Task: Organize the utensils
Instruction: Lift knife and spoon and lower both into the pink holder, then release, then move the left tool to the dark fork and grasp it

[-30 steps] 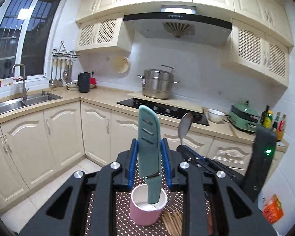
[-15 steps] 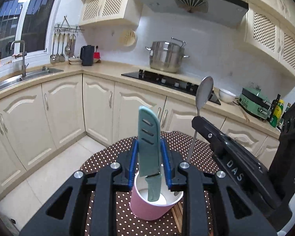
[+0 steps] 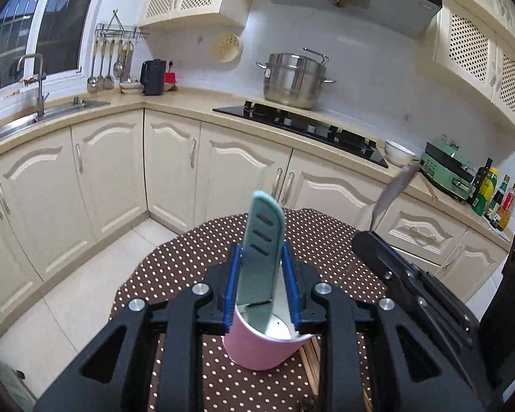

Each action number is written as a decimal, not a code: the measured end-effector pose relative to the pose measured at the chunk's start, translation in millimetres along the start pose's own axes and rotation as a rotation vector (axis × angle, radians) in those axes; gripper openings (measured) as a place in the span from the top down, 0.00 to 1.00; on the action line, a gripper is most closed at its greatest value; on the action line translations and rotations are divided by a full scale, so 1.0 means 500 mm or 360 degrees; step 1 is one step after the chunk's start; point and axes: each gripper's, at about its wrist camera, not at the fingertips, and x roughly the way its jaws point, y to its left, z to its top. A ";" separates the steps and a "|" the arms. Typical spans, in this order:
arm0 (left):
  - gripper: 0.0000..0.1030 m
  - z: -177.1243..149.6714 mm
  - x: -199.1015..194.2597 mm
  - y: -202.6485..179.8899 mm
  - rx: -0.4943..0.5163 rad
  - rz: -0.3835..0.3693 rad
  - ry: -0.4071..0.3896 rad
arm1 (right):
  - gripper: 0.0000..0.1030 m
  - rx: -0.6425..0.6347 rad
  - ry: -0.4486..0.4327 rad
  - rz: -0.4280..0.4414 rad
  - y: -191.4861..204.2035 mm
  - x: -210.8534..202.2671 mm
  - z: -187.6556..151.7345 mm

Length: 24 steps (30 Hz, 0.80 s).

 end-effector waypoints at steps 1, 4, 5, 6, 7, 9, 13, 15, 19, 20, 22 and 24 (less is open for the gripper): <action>0.76 -0.001 -0.002 -0.001 0.0007 0.0007 -0.0011 | 0.96 -0.0004 0.0006 -0.0002 0.000 -0.001 -0.002; 0.70 -0.003 -0.011 -0.005 0.0028 0.0027 -0.0027 | 0.96 -0.0006 0.0018 -0.0007 -0.002 -0.005 -0.007; 0.66 -0.003 -0.015 -0.005 0.0025 0.0031 -0.0035 | 0.96 -0.0006 0.0024 -0.0006 -0.002 -0.006 -0.009; 0.60 -0.003 -0.018 -0.005 0.0022 0.0033 -0.0044 | 0.96 -0.0006 0.0026 -0.0006 -0.002 -0.008 -0.011; 0.57 -0.003 -0.023 -0.005 0.0020 0.0035 -0.0054 | 0.96 -0.0008 0.0030 -0.0008 -0.001 -0.009 -0.013; 0.51 -0.003 -0.031 -0.005 0.0025 0.0055 -0.0074 | 0.96 -0.0010 0.0045 -0.0004 0.001 -0.008 -0.015; 0.45 -0.004 -0.051 -0.001 0.0030 0.0099 -0.0112 | 0.96 -0.0021 0.0082 -0.0002 0.007 -0.005 -0.019; 0.43 -0.004 -0.061 0.003 0.0029 0.0114 -0.0126 | 0.96 -0.0015 0.0092 -0.0011 0.009 -0.006 -0.022; 0.42 -0.006 -0.080 0.008 0.0032 0.0143 -0.0137 | 0.94 -0.0021 0.0121 -0.0015 0.016 -0.008 -0.022; 0.42 -0.007 -0.085 0.011 0.0030 0.0146 -0.0137 | 0.91 -0.0019 0.0124 -0.0017 0.016 -0.009 -0.022; 0.42 -0.010 -0.097 0.016 0.0023 0.0143 -0.0137 | 0.82 -0.0013 0.0130 -0.0023 0.019 -0.013 -0.020; 0.41 -0.012 -0.108 0.019 0.0018 0.0144 -0.0135 | 0.63 -0.0016 0.0108 -0.0027 0.025 -0.023 -0.017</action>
